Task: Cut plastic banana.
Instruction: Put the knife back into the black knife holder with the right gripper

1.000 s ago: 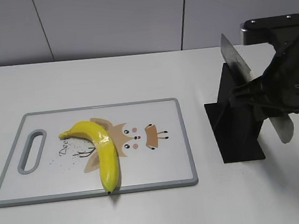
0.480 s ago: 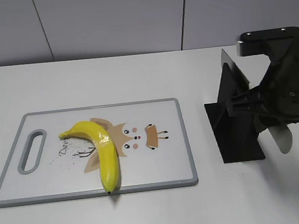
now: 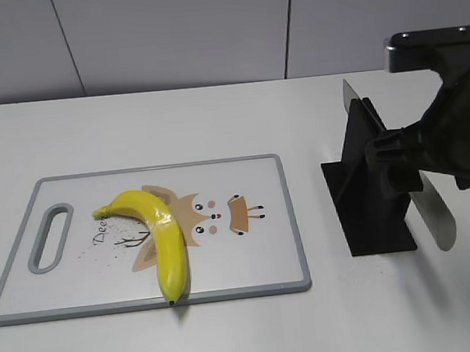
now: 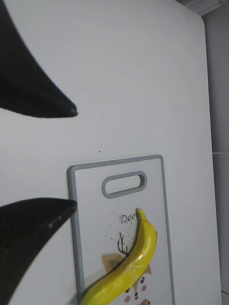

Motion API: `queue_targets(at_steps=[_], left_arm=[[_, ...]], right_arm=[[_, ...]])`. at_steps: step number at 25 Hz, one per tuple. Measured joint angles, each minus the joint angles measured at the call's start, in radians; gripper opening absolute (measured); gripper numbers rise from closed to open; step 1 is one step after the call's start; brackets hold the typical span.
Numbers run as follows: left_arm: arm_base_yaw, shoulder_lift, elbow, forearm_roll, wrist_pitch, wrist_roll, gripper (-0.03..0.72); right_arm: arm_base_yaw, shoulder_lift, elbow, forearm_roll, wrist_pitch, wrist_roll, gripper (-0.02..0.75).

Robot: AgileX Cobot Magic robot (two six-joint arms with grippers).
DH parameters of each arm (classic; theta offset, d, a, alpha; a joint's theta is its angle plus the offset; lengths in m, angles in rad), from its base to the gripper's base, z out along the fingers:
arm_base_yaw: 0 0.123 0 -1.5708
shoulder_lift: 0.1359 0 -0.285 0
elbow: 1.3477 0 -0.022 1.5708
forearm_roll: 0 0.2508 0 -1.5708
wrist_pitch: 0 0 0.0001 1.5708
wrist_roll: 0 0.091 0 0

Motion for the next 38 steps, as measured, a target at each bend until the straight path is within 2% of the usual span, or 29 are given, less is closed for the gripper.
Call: queue_targets(at_steps=[4, 7, 9, 14, 25, 32, 38], left_arm=[[0.000, 0.000, 0.000, 0.000, 0.000, 0.000, 0.523], [0.000, 0.000, 0.000, 0.000, 0.000, 0.000, 0.523], [0.000, 0.000, 0.000, 0.000, 0.000, 0.000, 0.523], [0.000, 0.000, 0.000, 0.000, 0.000, 0.000, 0.523], [0.000, 0.000, 0.000, 0.000, 0.000, 0.000, 0.523], [0.000, 0.000, 0.000, 0.000, 0.000, 0.000, 0.523], [0.000, 0.000, 0.000, 0.000, 0.000, 0.000, 0.522]], right_arm=[[0.000, -0.104, 0.000, 0.046, 0.002, -0.138, 0.650], [0.000, -0.210, 0.000, 0.117, 0.005, -0.316, 0.633], [0.000, -0.276, 0.000, 0.172, 0.024, -0.452, 0.618], [0.000, -0.422, 0.018, 0.230, 0.088, -0.635, 0.590], [0.000, -0.830, 0.301, 0.235, 0.171, -0.696, 0.589], [0.000, -1.082, 0.390, 0.230, 0.238, -0.698, 0.589], [0.000, -1.230, 0.394, 0.229, 0.237, -0.698, 0.589]])
